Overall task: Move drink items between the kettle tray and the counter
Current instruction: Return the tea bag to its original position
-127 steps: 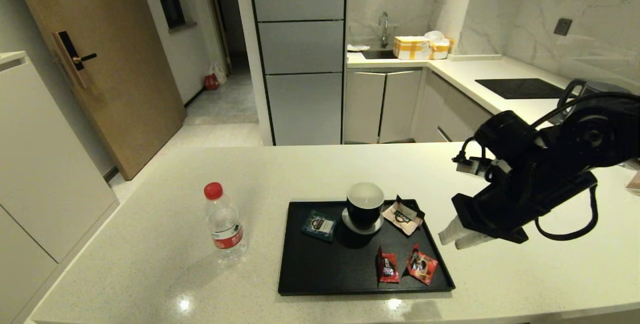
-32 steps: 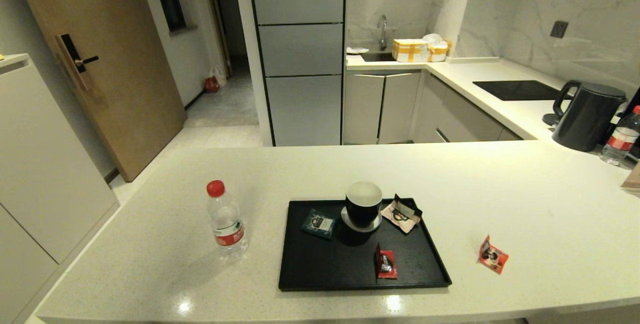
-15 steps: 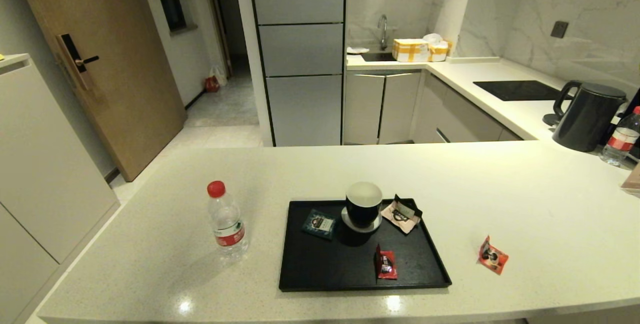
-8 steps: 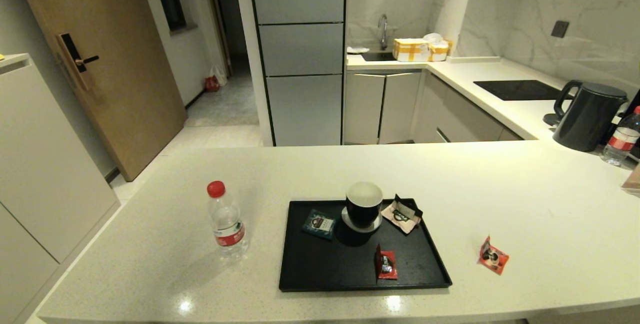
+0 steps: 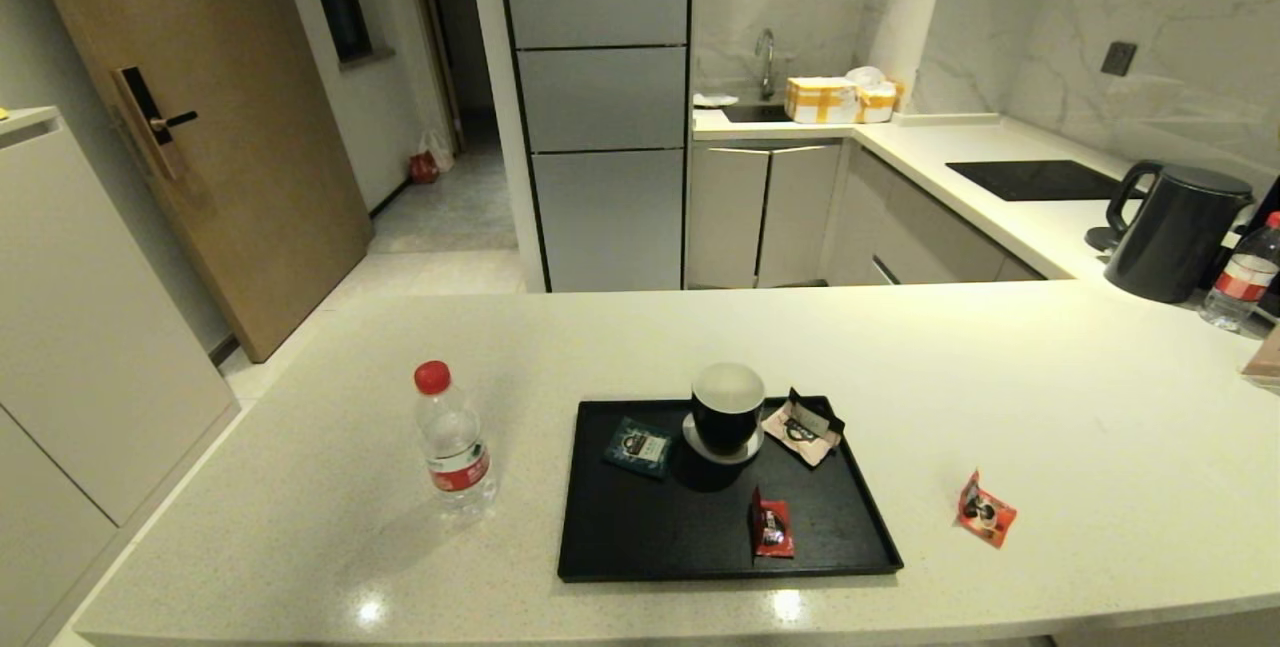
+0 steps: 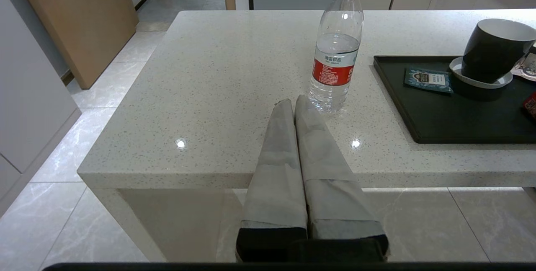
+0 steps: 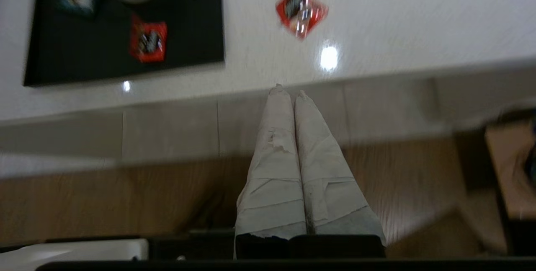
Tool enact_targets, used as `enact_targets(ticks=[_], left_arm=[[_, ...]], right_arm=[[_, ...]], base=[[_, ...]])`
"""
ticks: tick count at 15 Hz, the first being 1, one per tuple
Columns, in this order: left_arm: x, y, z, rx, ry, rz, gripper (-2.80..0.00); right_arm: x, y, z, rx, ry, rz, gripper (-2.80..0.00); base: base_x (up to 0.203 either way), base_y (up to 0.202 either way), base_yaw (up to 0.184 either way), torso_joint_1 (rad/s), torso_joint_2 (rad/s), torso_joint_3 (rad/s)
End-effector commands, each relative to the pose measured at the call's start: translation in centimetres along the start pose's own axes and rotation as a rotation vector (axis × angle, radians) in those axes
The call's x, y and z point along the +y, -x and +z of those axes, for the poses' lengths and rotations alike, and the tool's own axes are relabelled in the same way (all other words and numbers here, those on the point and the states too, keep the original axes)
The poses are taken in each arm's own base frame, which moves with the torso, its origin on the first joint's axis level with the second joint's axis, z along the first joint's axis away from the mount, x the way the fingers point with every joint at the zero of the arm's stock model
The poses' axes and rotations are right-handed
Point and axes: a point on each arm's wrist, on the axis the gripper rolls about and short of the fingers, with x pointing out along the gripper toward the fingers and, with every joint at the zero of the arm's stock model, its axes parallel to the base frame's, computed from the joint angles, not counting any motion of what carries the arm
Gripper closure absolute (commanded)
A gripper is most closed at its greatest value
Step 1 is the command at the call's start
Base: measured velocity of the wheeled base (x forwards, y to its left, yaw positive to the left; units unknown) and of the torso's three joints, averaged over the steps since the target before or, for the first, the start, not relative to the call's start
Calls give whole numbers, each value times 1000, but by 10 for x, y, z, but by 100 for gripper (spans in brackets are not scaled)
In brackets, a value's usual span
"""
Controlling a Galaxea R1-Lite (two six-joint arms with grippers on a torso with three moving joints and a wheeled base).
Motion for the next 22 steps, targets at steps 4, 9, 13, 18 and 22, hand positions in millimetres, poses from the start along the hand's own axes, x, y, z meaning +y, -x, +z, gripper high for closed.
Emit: enact_targets(ticks=[4, 9, 13, 18, 22], left_arm=[[0, 0, 0, 2, 0, 0, 0], [0, 0, 0, 2, 0, 2, 0], [0, 0, 0, 2, 0, 0, 0], [0, 0, 0, 2, 0, 0, 0], [0, 0, 0, 1, 0, 1, 0]], right_arm=[[-2, -192, 48, 515, -124, -71, 0], [3, -297, 63, 578, -293, -81, 0], [10, -336, 68, 585, -406, -116, -280], [11, -325, 73, 591, -448, -136, -280], [12, -311, 78, 564, -445, -128, -280]], base=[[0, 0, 0, 0, 0, 0], [0, 0, 0, 0, 0, 0], [0, 0, 0, 0, 0, 0], [0, 0, 0, -3, 31, 17], [0, 0, 0, -2, 7, 5]])
